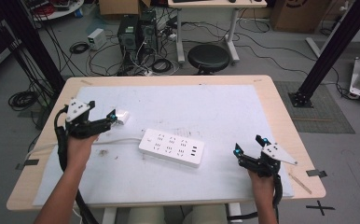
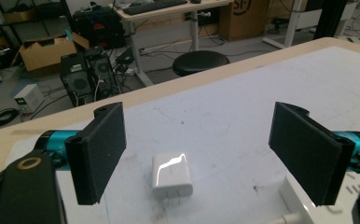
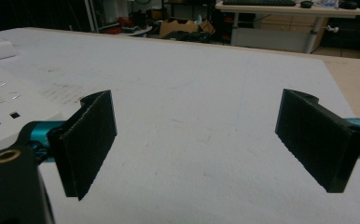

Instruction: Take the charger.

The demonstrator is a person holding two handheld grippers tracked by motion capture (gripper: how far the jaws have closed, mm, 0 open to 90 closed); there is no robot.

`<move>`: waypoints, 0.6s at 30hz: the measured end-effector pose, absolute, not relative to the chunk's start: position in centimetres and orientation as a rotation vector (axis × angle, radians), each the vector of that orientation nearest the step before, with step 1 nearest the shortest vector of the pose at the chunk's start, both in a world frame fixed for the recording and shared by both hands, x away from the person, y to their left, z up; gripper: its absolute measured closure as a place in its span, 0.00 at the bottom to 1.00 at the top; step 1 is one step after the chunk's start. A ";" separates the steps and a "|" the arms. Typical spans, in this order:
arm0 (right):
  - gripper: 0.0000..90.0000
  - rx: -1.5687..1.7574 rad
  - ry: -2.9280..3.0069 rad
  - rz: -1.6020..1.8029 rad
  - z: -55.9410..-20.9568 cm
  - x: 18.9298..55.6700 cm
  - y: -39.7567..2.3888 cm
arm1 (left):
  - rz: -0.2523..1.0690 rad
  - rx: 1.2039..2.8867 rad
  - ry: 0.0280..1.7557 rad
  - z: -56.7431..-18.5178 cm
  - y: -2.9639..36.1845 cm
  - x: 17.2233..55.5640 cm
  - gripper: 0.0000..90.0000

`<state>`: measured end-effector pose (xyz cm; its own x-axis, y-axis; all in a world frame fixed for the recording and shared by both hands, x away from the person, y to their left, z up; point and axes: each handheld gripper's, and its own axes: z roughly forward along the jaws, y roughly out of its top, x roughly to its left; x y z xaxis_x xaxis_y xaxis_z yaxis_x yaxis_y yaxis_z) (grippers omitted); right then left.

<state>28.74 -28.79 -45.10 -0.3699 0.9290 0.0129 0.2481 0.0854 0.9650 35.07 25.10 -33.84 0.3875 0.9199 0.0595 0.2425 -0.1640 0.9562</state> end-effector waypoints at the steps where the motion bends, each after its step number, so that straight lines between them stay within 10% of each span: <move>1: 0.14 1.173 1.705 1.323 -45.1 28.7 -28.8 | 0.841 1.657 1.045 -33.3 24.9 35.5 0.21; 18: 0.14 1.174 1.707 1.320 -45.1 28.7 -28.8 | 0.782 1.751 1.154 -32.6 23.3 40.2 0.21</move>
